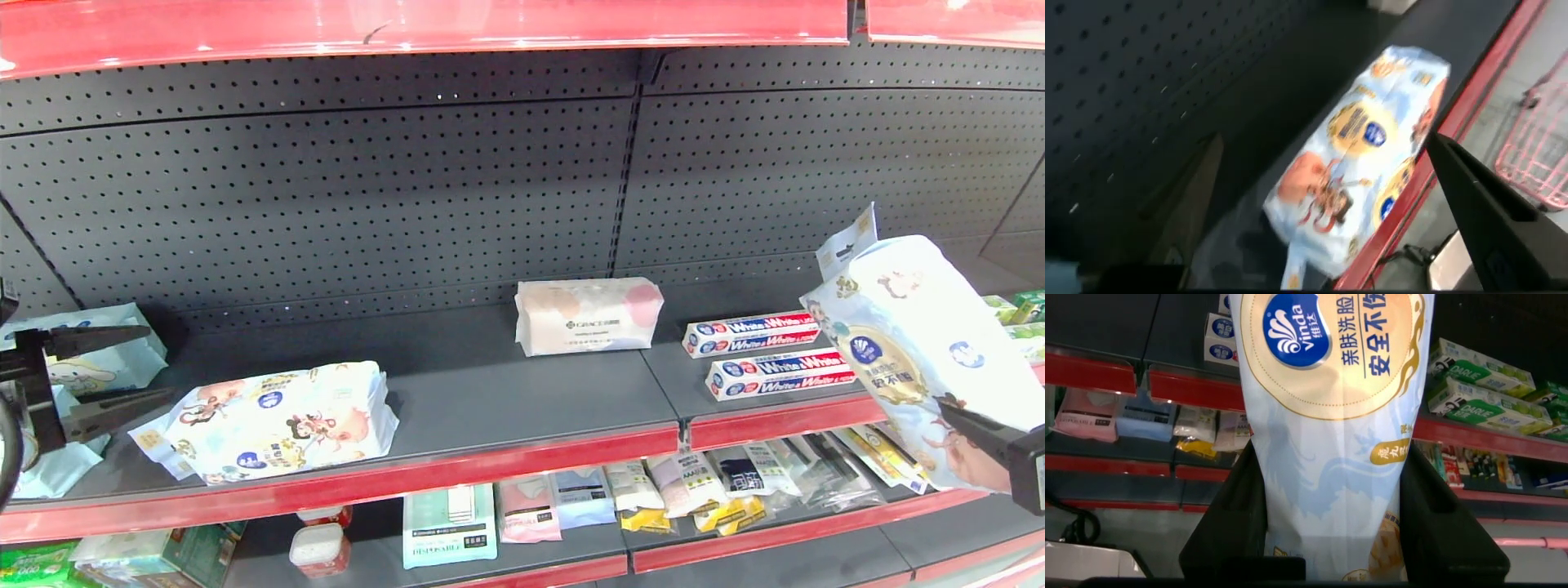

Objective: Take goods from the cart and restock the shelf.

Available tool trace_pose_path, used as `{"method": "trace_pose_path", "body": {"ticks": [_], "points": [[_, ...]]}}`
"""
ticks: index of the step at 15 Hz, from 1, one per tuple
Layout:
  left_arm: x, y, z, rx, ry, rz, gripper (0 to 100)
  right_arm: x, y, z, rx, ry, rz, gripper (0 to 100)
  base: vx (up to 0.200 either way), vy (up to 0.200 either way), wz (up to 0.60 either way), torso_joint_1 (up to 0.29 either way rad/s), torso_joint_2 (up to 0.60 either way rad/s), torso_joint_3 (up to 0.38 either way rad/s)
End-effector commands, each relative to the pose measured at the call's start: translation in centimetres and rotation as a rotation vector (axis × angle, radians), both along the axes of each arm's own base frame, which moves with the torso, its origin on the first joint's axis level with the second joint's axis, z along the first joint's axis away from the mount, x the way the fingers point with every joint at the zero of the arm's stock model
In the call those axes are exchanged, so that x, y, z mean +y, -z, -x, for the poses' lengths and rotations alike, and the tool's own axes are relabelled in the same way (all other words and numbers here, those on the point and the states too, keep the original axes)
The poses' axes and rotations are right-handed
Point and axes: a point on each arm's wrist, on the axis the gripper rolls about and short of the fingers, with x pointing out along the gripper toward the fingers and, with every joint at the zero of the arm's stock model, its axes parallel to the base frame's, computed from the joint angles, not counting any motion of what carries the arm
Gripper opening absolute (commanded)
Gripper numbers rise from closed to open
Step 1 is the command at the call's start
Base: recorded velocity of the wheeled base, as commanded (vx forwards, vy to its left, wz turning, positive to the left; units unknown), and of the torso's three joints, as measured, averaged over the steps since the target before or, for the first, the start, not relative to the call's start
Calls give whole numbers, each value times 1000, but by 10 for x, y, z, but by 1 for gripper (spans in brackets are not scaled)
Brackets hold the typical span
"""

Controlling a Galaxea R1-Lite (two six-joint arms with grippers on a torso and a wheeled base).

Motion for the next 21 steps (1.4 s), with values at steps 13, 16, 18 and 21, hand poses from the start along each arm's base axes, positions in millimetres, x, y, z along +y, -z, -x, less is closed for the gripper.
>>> {"method": "trace_pose_path", "body": {"ticks": [13,16,18,21], "points": [[60,19,-15,-222,-434,-278,100,1,-4,7,-37,-8,3,0,0,0,0,0,0,0],[33,37,-28,-304,-698,-143,100,0,-3,7,-34,-7,-4,0,0,0,0,0,0,0],[-4,49,-28,-301,-895,1,100,0,-4,7,-34,-8,-4,0,0,0,0,0,0,0],[-21,54,-21,-251,-1038,55,100,1,-5,6,-37,-9,-6,0,0,0,0,0,0,0]]}}
